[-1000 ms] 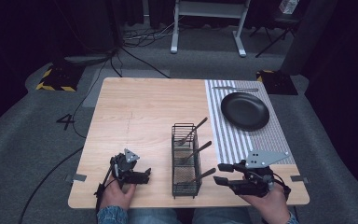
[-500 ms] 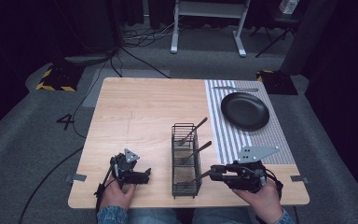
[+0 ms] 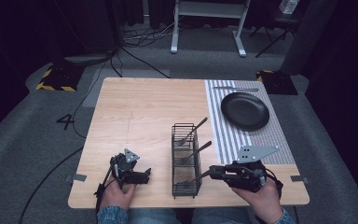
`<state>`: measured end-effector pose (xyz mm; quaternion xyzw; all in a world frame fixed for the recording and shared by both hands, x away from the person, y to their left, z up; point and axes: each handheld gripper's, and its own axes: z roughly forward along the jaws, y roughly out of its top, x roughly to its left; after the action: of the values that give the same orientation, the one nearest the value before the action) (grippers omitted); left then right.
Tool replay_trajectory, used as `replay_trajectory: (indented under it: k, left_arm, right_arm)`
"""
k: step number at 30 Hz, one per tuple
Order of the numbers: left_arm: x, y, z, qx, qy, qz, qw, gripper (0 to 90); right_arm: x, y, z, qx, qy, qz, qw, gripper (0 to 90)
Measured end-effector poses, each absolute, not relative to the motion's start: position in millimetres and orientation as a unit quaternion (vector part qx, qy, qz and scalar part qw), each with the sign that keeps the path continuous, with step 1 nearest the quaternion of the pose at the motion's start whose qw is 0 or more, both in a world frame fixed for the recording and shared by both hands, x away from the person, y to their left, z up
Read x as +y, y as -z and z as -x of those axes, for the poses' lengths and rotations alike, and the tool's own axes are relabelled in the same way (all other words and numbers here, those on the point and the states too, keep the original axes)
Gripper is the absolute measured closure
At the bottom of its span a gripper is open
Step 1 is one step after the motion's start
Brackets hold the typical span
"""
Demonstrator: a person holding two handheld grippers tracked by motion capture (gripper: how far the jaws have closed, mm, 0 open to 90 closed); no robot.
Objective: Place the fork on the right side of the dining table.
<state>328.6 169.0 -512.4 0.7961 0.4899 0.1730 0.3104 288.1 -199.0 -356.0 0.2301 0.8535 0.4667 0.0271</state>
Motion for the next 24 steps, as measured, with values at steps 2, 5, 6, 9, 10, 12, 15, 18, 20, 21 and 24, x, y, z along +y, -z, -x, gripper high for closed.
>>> replay_trajectory:
  k: [2,5,6,9,10,12,15,18,20,21,24]
  left_arm:
    - [169.0,512.4,-328.7,0.49,-0.172,-0.796,0.311,0.2]
    - [169.0,512.4,-328.6,0.49,-0.173,-0.796,0.31,0.2]
    - [169.0,512.4,-328.6,0.49,-0.173,-0.796,0.31,0.2]
    - [169.0,512.4,-328.6,0.49,-0.173,-0.796,0.311,0.2]
    - [169.0,512.4,-328.7,0.49,-0.173,-0.796,0.311,0.2]
    - [169.0,512.4,-328.6,0.49,-0.173,-0.796,0.31,0.2]
    - [169.0,512.4,-328.6,0.49,-0.173,-0.796,0.31,0.2]
    - [168.9,512.4,-328.5,0.49,-0.172,-0.796,0.31,0.2]
    - [168.8,512.4,-328.4,0.491,-0.172,-0.796,0.311,0.2]
    - [168.8,512.4,-328.4,0.491,-0.172,-0.796,0.311,0.2]
    - [168.8,512.4,-328.4,0.491,-0.172,-0.796,0.311,0.2]
  right_arm:
    - [-198.8,355.6,-287.9,0.854,-0.466,-0.23,0.028,79.5]
    - [-197.6,354.8,-286.5,0.856,-0.464,-0.225,0.033,80.2]
    - [-197.4,354.6,-286.1,0.856,-0.464,-0.225,0.034,80.7]
    - [-197.0,353.6,-284.8,0.856,-0.464,-0.223,0.039,82.6]
    - [-197.9,351.7,-283.9,0.855,-0.466,-0.222,0.04,86.2]
    - [-197.9,351.1,-284.1,0.856,-0.466,-0.221,0.042,86.3]
    - [-197.0,351.5,-284.7,0.856,-0.465,-0.223,0.04,86.5]
    - [-196.3,351.4,-284.5,0.856,-0.466,-0.222,0.041,86.6]
    - [-195.6,351.2,-284.6,0.854,-0.469,-0.222,0.044,86.9]
    - [-196.0,350.7,-284.8,0.852,-0.471,-0.224,0.045,87.0]
    - [-197.2,349.6,-285.3,0.847,-0.477,-0.229,0.05,87.1]
